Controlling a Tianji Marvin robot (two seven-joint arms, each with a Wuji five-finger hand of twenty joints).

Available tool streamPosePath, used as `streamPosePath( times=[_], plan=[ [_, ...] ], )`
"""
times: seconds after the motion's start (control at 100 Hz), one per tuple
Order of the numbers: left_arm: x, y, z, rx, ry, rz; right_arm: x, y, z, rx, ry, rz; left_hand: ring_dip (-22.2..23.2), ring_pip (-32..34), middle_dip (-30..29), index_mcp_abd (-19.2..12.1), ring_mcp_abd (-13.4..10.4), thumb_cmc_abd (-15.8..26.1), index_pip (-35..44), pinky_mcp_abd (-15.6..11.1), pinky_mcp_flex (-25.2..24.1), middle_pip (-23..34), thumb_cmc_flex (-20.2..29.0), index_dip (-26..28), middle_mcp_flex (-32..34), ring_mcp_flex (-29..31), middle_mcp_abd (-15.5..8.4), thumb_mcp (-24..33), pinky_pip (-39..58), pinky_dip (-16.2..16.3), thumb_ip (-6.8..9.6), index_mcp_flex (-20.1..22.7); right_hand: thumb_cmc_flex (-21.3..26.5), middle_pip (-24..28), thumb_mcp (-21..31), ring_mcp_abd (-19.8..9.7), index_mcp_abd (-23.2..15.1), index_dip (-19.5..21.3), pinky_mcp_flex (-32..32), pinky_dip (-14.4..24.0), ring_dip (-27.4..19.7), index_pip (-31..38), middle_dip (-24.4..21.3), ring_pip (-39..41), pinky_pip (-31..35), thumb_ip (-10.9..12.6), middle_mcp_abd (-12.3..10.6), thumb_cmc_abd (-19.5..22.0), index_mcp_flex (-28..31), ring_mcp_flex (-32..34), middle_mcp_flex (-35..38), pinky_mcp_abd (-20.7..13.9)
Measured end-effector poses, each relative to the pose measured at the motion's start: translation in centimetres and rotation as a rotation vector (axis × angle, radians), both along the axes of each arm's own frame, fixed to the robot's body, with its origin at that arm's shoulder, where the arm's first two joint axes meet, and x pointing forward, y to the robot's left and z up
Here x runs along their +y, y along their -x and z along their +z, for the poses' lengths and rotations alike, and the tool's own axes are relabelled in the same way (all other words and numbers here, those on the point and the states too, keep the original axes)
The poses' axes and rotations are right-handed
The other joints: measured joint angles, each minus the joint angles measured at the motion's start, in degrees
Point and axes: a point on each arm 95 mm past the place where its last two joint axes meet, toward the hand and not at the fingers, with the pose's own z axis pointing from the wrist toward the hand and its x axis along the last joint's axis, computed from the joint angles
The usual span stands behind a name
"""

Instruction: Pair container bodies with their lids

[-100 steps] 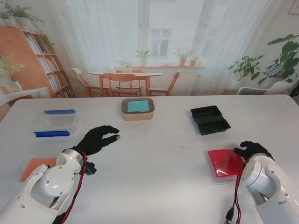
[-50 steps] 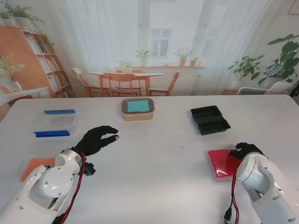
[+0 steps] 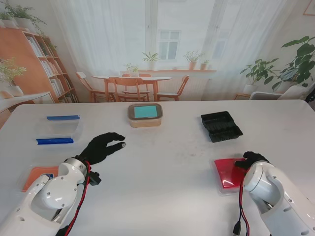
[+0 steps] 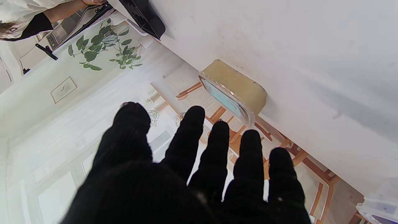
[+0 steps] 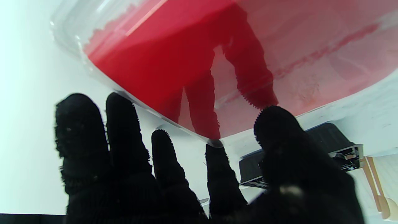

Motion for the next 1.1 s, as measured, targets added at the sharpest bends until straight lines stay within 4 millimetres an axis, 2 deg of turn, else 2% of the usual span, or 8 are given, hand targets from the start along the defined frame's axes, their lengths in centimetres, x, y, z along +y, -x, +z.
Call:
streamPosePath(
  times=[0.08, 0.2, 0.33, 0.49, 0.77, 0.87, 0.98, 1.1],
  plan=[
    [-0.1, 0.0, 0.0, -0.001, 0.007, -0.001, 0.4, 0.3, 0.1, -0.010, 0.000, 0.008, 0.00, 0.00, 0.00, -0.01, 0.00, 0.00, 0.00, 0.00, -0.01, 0.00, 0.00, 0.00, 0.00, 0.00, 0.00, 0.00, 0.00, 0.00, 0.00, 0.00, 0.10, 0.94, 0.41, 0.01, 1.89, 1.00, 0.60, -0.63, 0.02, 0.99, 0.59, 0.61, 0.10, 0.00, -0.06, -0.30, 0.43, 0.60, 0.45, -0.02],
    [-0.2, 0.2, -0.2, 0.002, 0.019, -0.001, 1.3, 0.8, 0.2, -0.020, -0.003, 0.020, 0.00, -0.01, 0.00, -0.01, 0.00, 0.00, 0.00, 0.00, -0.06, 0.00, 0.00, 0.00, 0.00, 0.00, 0.00, 0.00, 0.00, 0.00, 0.00, 0.00, 0.11, 1.58, 1.47, 0.59, 11.21, 2.79, 1.21, -1.45, 0.03, 2.30, 1.34, 0.66, 1.31, 0.00, -0.06, -0.45, -2.58, 0.60, 0.26, -0.09],
    [-0.4, 0.3, -0.4, 0.011, 0.029, -0.004, 2.3, 1.3, 0.1, -0.020, -0.010, 0.004, 0.00, -0.02, 0.00, -0.01, 0.00, 0.00, 0.00, 0.00, -0.07, 0.00, 0.00, 0.00, 0.00, -0.01, 0.00, 0.00, 0.00, 0.00, 0.00, 0.00, -0.47, 2.07, 2.12, 0.82, 15.55, 3.98, 2.00, -2.58, 0.04, 3.11, 2.04, 0.72, 1.81, 0.00, 0.18, -0.48, -3.26, 0.60, 0.25, -0.44],
    [-0.4, 0.4, -0.5, 0.014, 0.041, -0.014, 3.3, 1.7, 0.0, -0.029, -0.014, -0.024, 0.00, -0.12, 0.00, -0.02, 0.00, 0.00, 0.00, 0.00, -0.13, -0.01, 0.00, 0.00, 0.00, -0.02, 0.00, 0.00, 0.00, 0.00, 0.00, -0.02, -0.46, 3.61, 2.15, 1.48, 16.63, 4.66, 3.38, -3.76, 0.11, 3.51, 2.88, 1.93, 1.82, 0.00, 1.64, -0.50, -3.26, 1.39, 0.22, -0.61],
    [-0.5, 0.6, -0.5, 0.013, 0.059, -0.028, 4.9, 2.4, -0.1, -0.056, -0.052, -0.072, 0.00, -0.66, 0.00, -0.02, 0.00, 0.00, 0.00, 0.00, -0.17, -0.01, 0.00, 0.00, 0.00, -0.02, 0.00, 0.00, 0.00, 0.00, 0.00, -0.11, -0.44, 6.82, 2.16, 2.06, 17.11, 4.74, 4.71, -5.23, 0.89, 3.69, 5.34, 4.10, 1.87, 0.00, 1.68, -0.51, -3.26, 1.88, -1.49, -0.73],
    [-0.6, 0.7, -0.5, 0.014, 0.064, -0.032, 5.6, 2.5, -0.2, -0.077, -0.072, -0.099, 0.00, -0.66, 0.00, -0.02, 0.00, 0.00, 0.00, 0.00, -0.17, -0.01, 0.00, 0.00, 0.00, -0.03, 0.00, 0.00, 0.00, 0.00, 0.00, -0.11, -0.45, 7.95, 2.16, 2.07, 17.11, 4.76, 4.75, -5.80, 2.07, 3.69, 6.15, 4.95, 1.92, 0.00, 1.49, -0.51, -3.26, 1.81, -4.40, -0.73],
    [-0.5, 0.8, -0.6, 0.014, 0.069, -0.037, 6.5, 2.7, -0.5, -0.052, -0.092, -0.080, 0.00, -0.66, 0.00, -0.02, 0.00, 0.00, 0.00, 0.00, -0.17, -0.01, 0.00, 0.00, 0.00, -0.03, 0.00, 0.00, 0.00, 0.00, 0.00, -0.11, -0.41, 9.01, 2.16, 2.07, 16.96, 4.83, 4.75, -5.85, 3.54, 3.47, 7.96, 7.44, 1.94, 0.00, 2.25, -0.54, -3.26, 2.60, -6.11, -0.73],
    [-0.2, 1.0, -0.6, 0.012, 0.071, -0.035, 7.2, 2.6, -0.3, -0.038, -0.101, -0.051, 0.00, -0.66, 0.00, -0.02, 0.00, 0.00, 0.00, 0.00, -0.17, -0.01, 0.00, 0.00, 0.00, -0.03, 0.00, 0.00, 0.00, 0.01, 0.00, -0.11, -0.41, 9.01, 2.16, 1.97, 16.59, 5.30, 4.75, -5.85, 3.59, 3.63, 7.96, 7.02, 2.76, 0.00, 1.95, -0.54, -3.26, 1.84, -6.07, -1.25]
  ],
)
